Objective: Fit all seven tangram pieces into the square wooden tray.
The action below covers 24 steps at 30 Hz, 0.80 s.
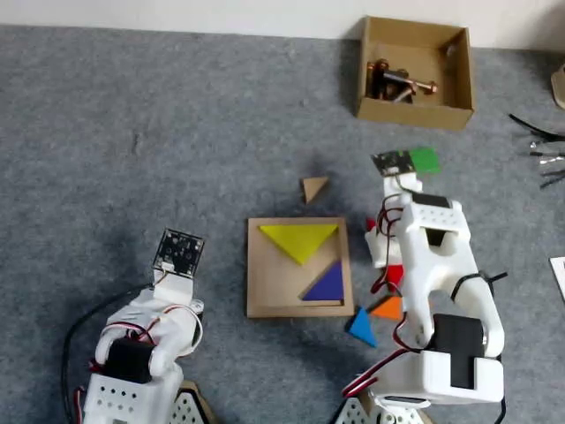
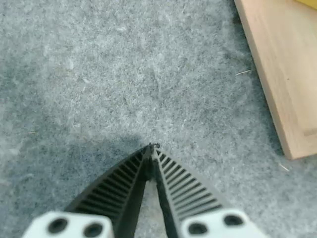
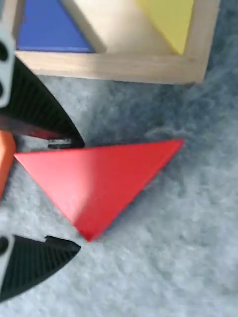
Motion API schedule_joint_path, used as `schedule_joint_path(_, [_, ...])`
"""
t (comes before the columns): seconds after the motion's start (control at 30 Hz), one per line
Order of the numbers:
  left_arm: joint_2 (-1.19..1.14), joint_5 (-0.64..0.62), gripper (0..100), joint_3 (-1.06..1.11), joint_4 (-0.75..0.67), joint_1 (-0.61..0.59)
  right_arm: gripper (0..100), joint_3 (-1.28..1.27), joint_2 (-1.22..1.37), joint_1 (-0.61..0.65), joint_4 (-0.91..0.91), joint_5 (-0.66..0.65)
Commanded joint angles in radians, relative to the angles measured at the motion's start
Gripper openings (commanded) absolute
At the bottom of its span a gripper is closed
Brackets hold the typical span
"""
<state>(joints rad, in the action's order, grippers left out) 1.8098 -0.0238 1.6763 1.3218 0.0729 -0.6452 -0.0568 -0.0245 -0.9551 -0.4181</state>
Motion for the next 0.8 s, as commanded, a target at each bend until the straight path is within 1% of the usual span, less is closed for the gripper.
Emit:
schedule_joint_path(0.0, [0.004, -0.006, 1, 0.019, 0.005, 0.015, 27.5, 0.010, -0.047, 0.012, 0.038, -0.064])
schedule_joint_path(0.2, [0.004, -0.006, 1, 0.019, 0.005, 0.015, 27.9, 0.016, -0.039, 0.012, 0.041, -0.109])
schedule_joint_path(0.4, [0.004, -0.006, 1, 0.019, 0.005, 0.015, 38.7, 0.007, -0.041, 0.012, 0.110, -0.095])
schedule_joint_path(0.63, [0.004, -0.006, 1, 0.019, 0.005, 0.015, 38.9, 0.001, -0.039, 0.019, 0.110, -0.092])
schedule_joint_path(0.77, [0.004, -0.006, 1, 0.019, 0.005, 0.015, 38.9, -0.048, -0.039, 0.059, 0.114, -0.028])
